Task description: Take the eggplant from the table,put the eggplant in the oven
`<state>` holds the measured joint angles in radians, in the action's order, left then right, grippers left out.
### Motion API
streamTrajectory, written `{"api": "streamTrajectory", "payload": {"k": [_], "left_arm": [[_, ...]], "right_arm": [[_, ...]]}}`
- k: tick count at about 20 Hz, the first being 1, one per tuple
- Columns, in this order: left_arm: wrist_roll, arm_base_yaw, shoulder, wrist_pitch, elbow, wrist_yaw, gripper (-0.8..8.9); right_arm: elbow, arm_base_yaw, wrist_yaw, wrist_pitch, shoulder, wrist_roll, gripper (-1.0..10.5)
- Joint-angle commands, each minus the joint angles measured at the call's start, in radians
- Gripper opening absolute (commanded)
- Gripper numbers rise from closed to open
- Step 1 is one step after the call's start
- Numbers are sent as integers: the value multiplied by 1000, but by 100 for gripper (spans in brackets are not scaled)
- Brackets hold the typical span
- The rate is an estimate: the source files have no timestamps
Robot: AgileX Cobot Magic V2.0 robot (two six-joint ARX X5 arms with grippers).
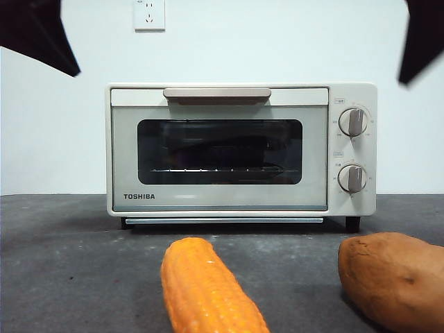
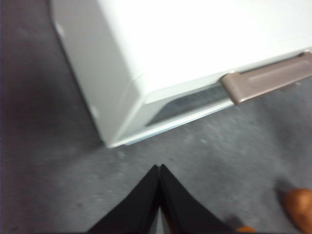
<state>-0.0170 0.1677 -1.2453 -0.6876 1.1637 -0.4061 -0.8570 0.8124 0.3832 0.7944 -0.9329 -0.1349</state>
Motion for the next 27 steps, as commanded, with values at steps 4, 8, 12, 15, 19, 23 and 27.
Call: {"api": "streamTrajectory", "payload": {"k": [4, 8, 12, 15, 19, 23, 27], "left_arm": [[-65, 40, 201, 195, -251, 137, 6], [-144, 96, 401, 393, -532, 256, 6], [-233, 147, 537, 523, -719, 336, 6], [-260, 153, 539, 483, -723, 334, 6], [-260, 153, 539, 501, -723, 334, 6], [-260, 153, 539, 501, -723, 334, 6], [-227, 143, 671, 441, -724, 342, 6]], "right_arm": [[111, -298, -202, -196, 41, 138, 6], [286, -449, -393, -482, 125, 229, 6], [452, -454, -389, -706, 198, 242, 6], [459, -455, -378, -696, 197, 235, 6], [459, -455, -378, -697, 197, 235, 6], [459, -455, -378, -697, 197, 235, 6], [459, -455, -379, -697, 197, 235, 6]]}}
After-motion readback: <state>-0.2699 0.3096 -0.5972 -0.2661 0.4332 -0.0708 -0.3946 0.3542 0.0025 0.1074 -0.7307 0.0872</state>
